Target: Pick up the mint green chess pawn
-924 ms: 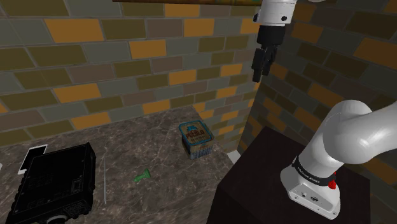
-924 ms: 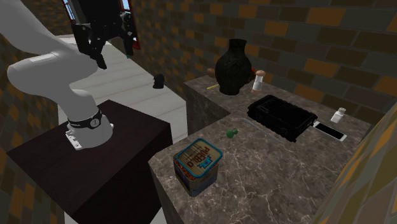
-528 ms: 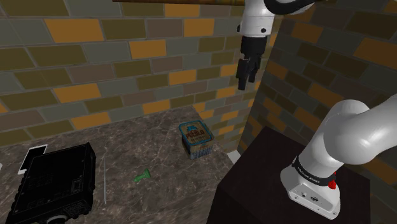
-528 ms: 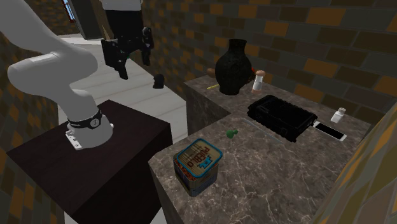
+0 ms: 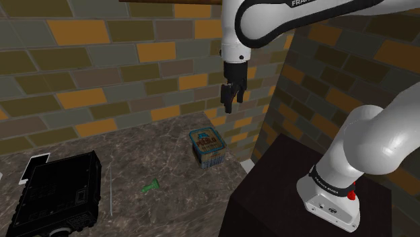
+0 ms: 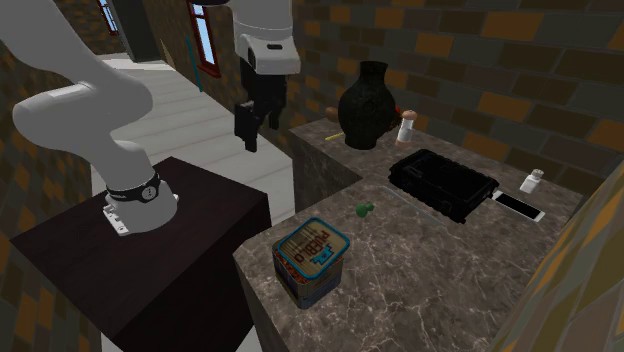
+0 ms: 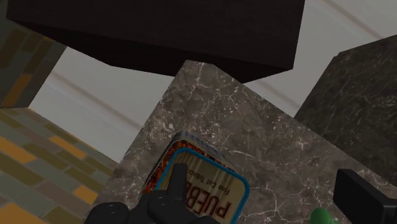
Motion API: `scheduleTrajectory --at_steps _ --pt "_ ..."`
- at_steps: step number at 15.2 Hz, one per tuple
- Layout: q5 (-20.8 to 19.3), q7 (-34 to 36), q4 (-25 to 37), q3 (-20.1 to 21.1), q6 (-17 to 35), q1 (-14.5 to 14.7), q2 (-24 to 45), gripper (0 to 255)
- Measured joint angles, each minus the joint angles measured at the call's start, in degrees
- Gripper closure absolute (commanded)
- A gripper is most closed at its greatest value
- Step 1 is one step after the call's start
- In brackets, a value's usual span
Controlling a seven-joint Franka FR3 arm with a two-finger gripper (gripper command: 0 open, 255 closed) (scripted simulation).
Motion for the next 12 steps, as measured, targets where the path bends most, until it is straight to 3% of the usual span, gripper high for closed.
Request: scheduleTrajectory --at_steps 12 --pt "-4.1 5.9 12.8 5.8 9.9 3.7 25.9 0"
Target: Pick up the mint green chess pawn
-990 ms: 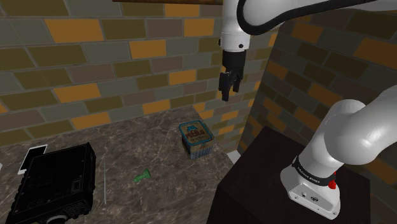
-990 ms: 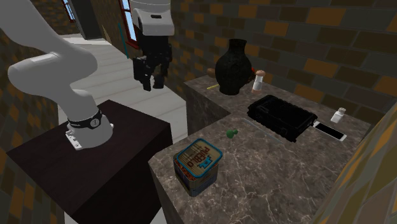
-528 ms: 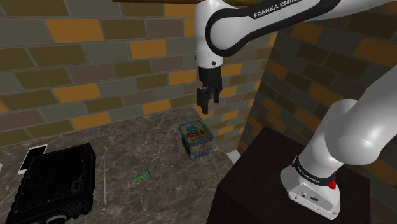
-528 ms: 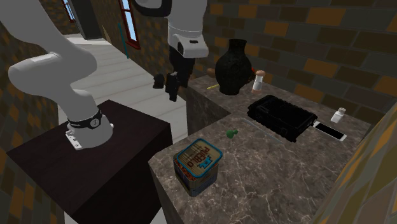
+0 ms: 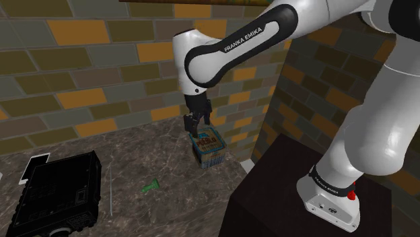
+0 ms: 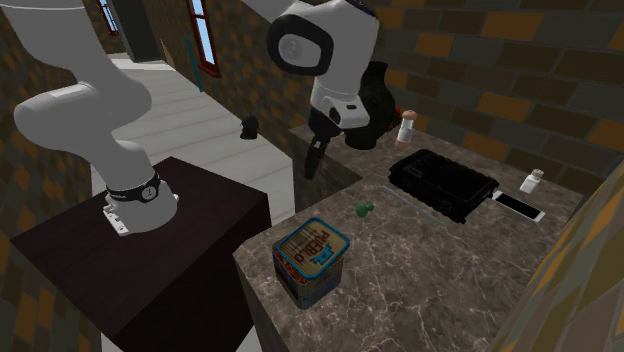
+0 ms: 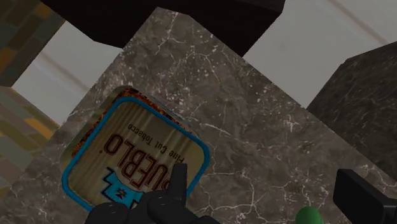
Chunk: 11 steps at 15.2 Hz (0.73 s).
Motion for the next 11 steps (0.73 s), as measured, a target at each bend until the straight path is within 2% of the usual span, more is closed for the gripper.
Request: scheduleTrajectory --at_steps 3,11 --pt "-2.0 1.9 4.4 0.8 1.8 1.6 7.2 0" --pt "-6.9 5.5 20.0 1.0 1.5 6.8 25.3 0"
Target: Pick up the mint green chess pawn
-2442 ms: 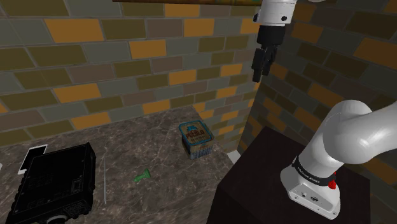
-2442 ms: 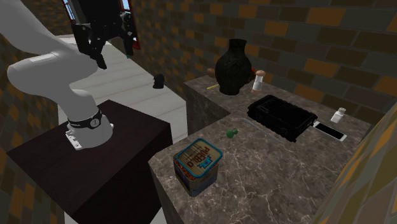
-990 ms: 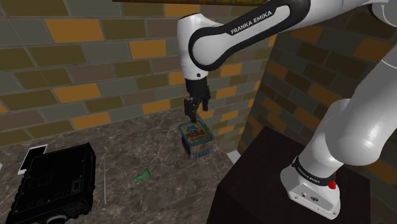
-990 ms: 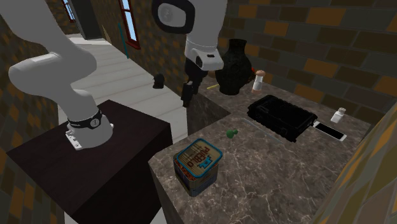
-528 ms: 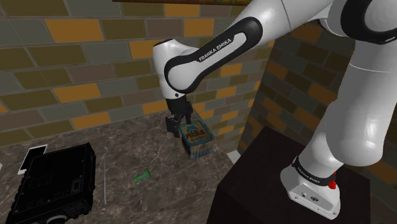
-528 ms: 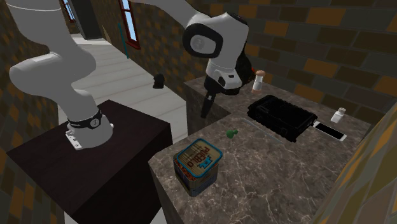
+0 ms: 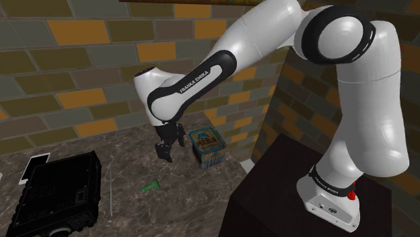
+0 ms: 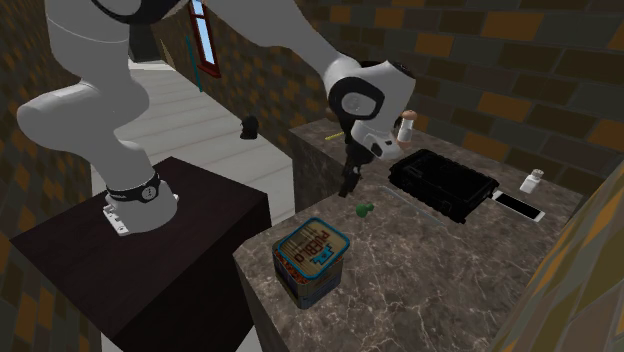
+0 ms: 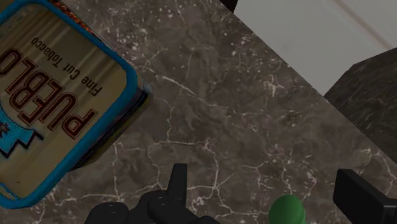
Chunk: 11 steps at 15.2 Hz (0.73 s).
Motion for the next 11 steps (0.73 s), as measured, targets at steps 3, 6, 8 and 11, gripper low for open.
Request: scheduleTrajectory --at_steps 3,6,8,11 --pt "-1.6 0.6 8.3 -0.4 -1.7 2.2 7.6 0" --pt "-2.9 1.1 15.9 -0.7 -3.2 4.7 14.8 0" --pt "-3.6 1.1 22.6 -1.0 -5.0 6.5 20.3 0" --pt "-4.5 0.7 34.1 -1.5 -8.7 9.1 28.8 0"
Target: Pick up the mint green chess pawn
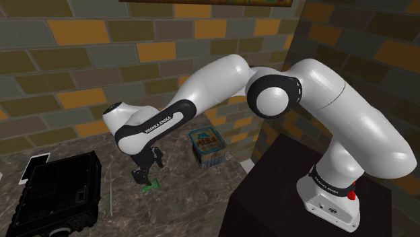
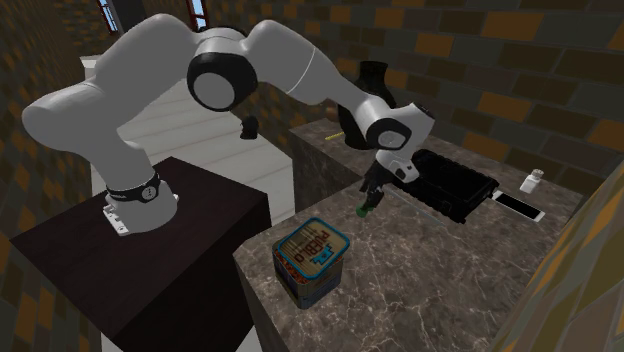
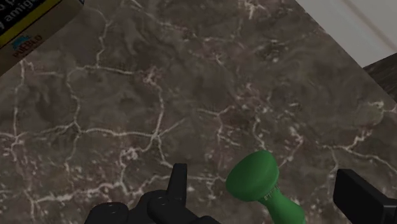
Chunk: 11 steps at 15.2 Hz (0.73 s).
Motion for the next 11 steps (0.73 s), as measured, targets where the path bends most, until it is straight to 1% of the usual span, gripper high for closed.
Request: scheduleTrajectory --at_steps 3,9,10,11 --pt "-0.3 0.0 3.9 -0.2 -0.6 1.1 3.6 0" --pt "-0.6 -0.2 6.8 -0.6 0.6 1.7 7.7 0" --pt "-0.6 -0.3 7.3 -0.6 0.5 1.7 8.0 255" --pt "-0.6 -0.3 7.4 -0.6 0.5 1.8 8.2 255"
